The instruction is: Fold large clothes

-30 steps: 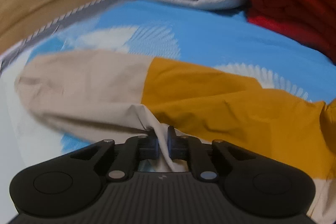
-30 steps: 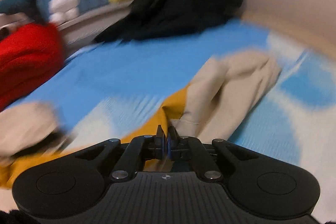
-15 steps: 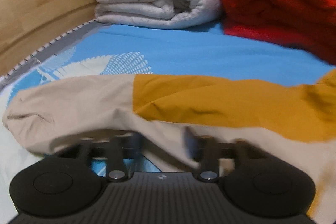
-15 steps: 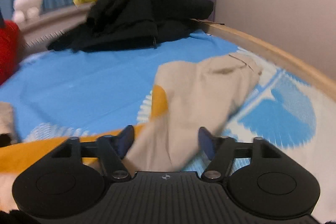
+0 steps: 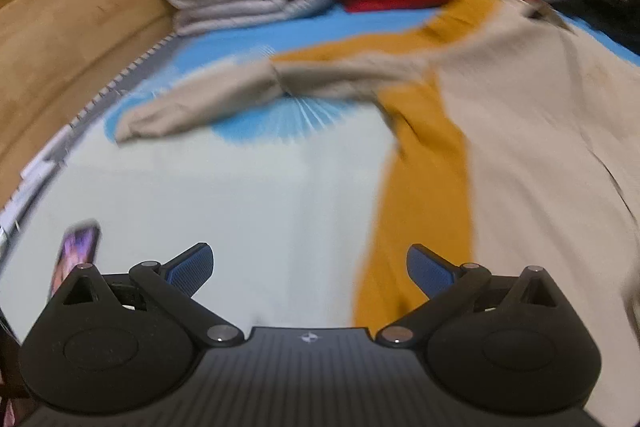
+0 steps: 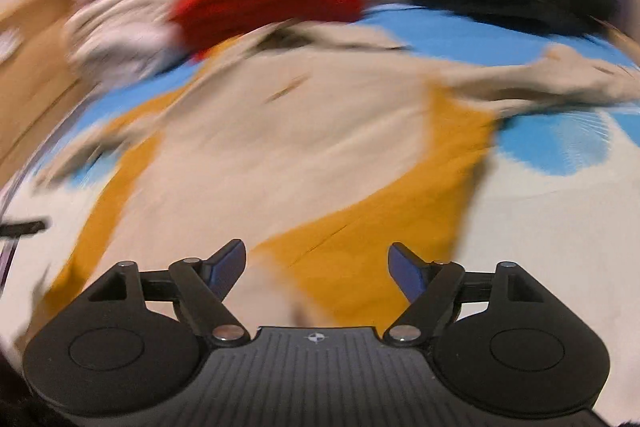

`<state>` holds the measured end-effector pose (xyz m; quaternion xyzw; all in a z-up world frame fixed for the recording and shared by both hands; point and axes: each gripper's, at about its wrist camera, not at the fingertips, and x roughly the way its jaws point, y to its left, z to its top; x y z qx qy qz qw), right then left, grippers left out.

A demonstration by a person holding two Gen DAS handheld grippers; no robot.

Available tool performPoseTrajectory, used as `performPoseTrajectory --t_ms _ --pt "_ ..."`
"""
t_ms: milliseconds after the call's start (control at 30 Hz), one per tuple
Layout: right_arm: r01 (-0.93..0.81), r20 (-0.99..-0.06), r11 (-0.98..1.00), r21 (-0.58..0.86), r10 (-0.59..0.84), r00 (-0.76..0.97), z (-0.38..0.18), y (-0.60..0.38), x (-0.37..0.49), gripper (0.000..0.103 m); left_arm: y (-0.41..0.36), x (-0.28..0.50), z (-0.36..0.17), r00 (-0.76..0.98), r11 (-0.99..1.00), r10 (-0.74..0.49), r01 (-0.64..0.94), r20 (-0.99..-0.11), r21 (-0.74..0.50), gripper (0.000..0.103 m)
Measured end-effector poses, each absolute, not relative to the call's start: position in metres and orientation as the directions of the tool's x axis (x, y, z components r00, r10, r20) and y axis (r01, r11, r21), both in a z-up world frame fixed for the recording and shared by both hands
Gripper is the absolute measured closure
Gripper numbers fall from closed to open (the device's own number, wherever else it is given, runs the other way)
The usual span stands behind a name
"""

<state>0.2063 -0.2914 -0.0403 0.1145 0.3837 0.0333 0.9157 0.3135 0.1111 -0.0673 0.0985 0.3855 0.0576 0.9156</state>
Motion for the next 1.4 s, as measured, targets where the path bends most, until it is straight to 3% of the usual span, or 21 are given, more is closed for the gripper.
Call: performPoseTrajectory --t_ms 167,367,433,467,567,600,633,767,867,900,933,1000,1167,1400 --pt "-0.062 -0.674 0.998 0.033 0.068 0.736 -0.052 -0.2 0.182 0.018 0.112 0.239 -0.096 0.732 0.951 0.21 0.0 -0.648 0.309 0.0" --pt "-0.06 -0.702 0.979 -0.194 -0.096 0.705 -0.081 -0.128 0.194 0.02 0.134 0.228 -0.113 0.68 0.953 0.236 -0.021 -0.694 0.304 0.0" --pt "0.011 -0.656 0.964 -0.264 -0.188 0.731 -0.087 -0.125 0.195 0.024 0.146 0.228 -0.114 0.657 0.954 0.257 -0.053 -0.709 0.296 0.0" --pt "0.077 -0.62 0.949 -0.307 -0.261 0.74 -0.086 -0.132 0.196 0.029 0.152 0.228 -0.114 0.642 0.954 0.265 -0.067 -0.719 0.292 0.0" --pt "0.247 -0.597 0.926 -0.287 -0.374 0.71 -0.074 -0.178 0.19 0.071 0.162 0.229 -0.113 0.615 0.959 0.263 -0.083 -0.743 0.271 0.0" --pt "0.29 -0.614 0.923 -0.253 -0.384 0.689 -0.069 -0.2 0.184 0.101 0.163 0.229 -0.111 0.613 0.96 0.261 -0.083 -0.746 0.268 0.0" --pt "0.331 -0.63 0.918 -0.219 -0.392 0.67 -0.064 -0.224 0.172 0.103 0.163 0.232 -0.11 0.613 0.96 0.261 -0.084 -0.746 0.267 0.0" --pt "0.439 -0.668 0.891 -0.118 -0.398 0.628 -0.057 -0.295 0.116 0.103 0.16 0.235 -0.106 0.606 0.967 0.241 -0.084 -0.758 0.24 0.0" --pt "0.468 -0.705 0.882 0.064 -0.292 0.646 -0.065 -0.327 0.084 0.099 0.155 0.237 -0.102 0.609 0.973 0.22 -0.085 -0.762 0.213 0.0" --pt "0.462 -0.704 0.879 0.118 -0.254 0.663 -0.068 -0.329 0.079 0.093 0.152 0.238 -0.102 0.611 0.974 0.219 -0.086 -0.761 0.211 0.0" --pt "0.441 -0.698 0.883 0.16 -0.215 0.683 -0.069 -0.326 0.077 0.071 0.15 0.238 -0.102 0.611 0.973 0.221 -0.086 -0.76 0.213 0.0" --pt "0.388 -0.672 0.901 0.194 -0.166 0.722 -0.069 -0.308 0.081 0.04 0.146 0.24 -0.101 0.616 0.972 0.223 -0.086 -0.756 0.217 0.0" --pt "0.16 -0.661 0.977 0.139 -0.029 0.75 -0.068 -0.235 0.131 0.037 0.148 0.237 -0.1 0.632 0.969 0.237 -0.096 -0.738 0.229 0.0" --pt "0.0 -0.671 0.998 -0.058 -0.039 0.74 -0.077 -0.144 0.193 0.037 0.17 0.241 -0.105 0.605 0.967 0.253 -0.13 -0.755 0.22 0.0"
